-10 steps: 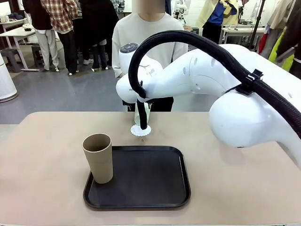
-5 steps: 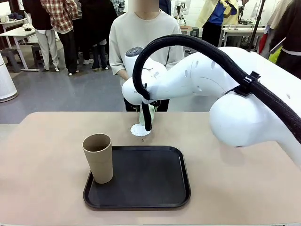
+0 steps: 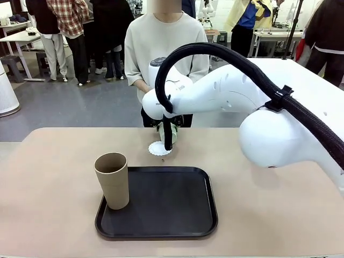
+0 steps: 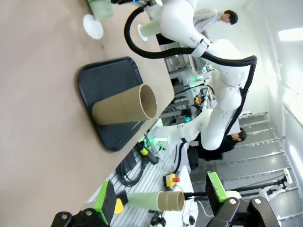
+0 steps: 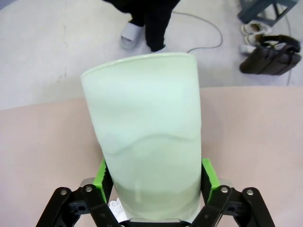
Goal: Place coasters on the table and set cups on them.
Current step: Take one Reusable plastic cup from the Flat Tray and place it on a coaster set by the human.
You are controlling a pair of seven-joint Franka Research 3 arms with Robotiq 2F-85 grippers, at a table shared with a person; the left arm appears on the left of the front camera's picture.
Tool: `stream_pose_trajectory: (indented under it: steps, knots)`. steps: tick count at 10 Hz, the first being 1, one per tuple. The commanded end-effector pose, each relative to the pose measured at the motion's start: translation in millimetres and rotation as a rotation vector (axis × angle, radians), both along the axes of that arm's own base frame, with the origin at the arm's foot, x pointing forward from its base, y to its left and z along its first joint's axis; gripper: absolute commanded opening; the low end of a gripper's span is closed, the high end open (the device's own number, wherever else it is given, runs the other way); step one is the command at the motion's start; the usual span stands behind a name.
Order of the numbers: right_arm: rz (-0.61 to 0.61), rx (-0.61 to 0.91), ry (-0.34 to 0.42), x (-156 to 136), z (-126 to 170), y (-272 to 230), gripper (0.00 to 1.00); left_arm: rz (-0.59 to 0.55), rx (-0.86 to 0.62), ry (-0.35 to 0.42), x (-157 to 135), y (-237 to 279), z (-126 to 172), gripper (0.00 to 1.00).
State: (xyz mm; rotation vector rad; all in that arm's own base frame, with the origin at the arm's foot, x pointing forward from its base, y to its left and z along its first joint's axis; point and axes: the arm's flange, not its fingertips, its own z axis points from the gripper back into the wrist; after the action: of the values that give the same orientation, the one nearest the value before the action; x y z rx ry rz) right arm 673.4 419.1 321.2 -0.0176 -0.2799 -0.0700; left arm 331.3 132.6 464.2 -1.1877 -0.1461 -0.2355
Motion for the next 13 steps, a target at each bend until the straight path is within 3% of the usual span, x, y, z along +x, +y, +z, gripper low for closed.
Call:
stream_pose_trajectory:
  steps: [1,2,4,5,7,8,10,11,13]
  knots:
    - [0.025,0.035,0.056,9,-1,4,0.31,-0.001,-0.012,-0.008,-1,1,2,1.0]
    - [0.022,0.035,0.051,7,0,4,0.0,-0.001,-0.012,-0.008,-1,1,2,1.0]
    - [0.033,0.031,0.019,-2,12,2,0.0,-0.001,-0.012,-0.008,-1,1,2,1.0]
    - [0.06,0.036,-0.004,-15,27,0,0.48,-0.001,-0.012,-0.008,-1,1,2,1.0]
    - [0.171,0.079,-0.017,-52,69,-7,0.48,-0.001,-0.012,-0.008,-1,1,2,1.0]
    - [0.245,0.133,0.013,-71,93,-15,0.48,-0.001,-0.012,-0.008,-1,1,2,1.0]
    - [0.491,0.322,0.074,-106,134,-52,0.48,-0.001,-0.012,-0.008,-1,1,2,1.0]
    - [0.655,0.474,0.06,-115,137,-77,0.48,-0.001,-0.012,-0.008,-1,1,2,1.0]
    - [0.853,0.724,-0.011,-118,122,-122,0.48,-0.001,-0.012,-0.008,-1,1,2,1.0]
